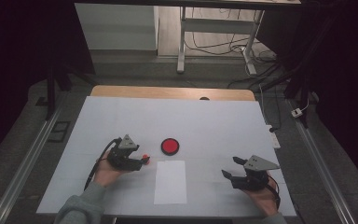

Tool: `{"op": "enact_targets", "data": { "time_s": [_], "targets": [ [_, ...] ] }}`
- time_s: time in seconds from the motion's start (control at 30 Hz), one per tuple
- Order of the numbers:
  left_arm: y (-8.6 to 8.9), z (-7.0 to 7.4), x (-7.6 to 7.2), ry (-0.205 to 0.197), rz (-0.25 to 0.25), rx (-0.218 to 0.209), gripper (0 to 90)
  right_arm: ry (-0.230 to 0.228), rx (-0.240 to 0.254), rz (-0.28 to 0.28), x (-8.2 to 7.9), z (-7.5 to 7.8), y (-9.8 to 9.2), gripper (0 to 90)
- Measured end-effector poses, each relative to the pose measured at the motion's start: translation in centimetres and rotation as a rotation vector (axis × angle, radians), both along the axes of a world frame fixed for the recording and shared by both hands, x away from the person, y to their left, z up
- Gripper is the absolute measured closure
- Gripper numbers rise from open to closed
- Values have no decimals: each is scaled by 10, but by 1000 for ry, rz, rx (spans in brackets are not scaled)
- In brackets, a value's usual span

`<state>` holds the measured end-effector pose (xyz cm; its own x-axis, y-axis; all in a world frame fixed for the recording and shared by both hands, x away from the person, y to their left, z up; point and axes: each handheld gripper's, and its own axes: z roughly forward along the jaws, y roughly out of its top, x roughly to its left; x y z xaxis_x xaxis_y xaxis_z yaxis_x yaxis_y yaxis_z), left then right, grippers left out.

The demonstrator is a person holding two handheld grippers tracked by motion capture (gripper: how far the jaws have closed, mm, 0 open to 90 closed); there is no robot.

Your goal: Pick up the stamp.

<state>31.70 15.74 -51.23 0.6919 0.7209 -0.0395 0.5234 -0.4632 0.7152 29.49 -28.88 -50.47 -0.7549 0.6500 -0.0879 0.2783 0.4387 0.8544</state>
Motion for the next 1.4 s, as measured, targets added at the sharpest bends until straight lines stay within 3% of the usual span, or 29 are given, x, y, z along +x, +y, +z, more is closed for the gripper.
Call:
{"op": "enact_targets", "data": {
  "time_s": [0.47,0.8,1.2,1.4],
  "targets": [
    [-7,-10,5,12,-14,8,572,3,-9,-6,0,-1,0,301],
    [-9,-13,6,28,-34,13,680,3,-13,-12,1,-1,-1,301],
    [-8,-12,6,22,-39,20,719,4,-10,-13,1,-1,-2,301],
    [-6,-9,4,14,-33,-2,720,1,-12,-15,0,-1,-1,301]
  ]
}}
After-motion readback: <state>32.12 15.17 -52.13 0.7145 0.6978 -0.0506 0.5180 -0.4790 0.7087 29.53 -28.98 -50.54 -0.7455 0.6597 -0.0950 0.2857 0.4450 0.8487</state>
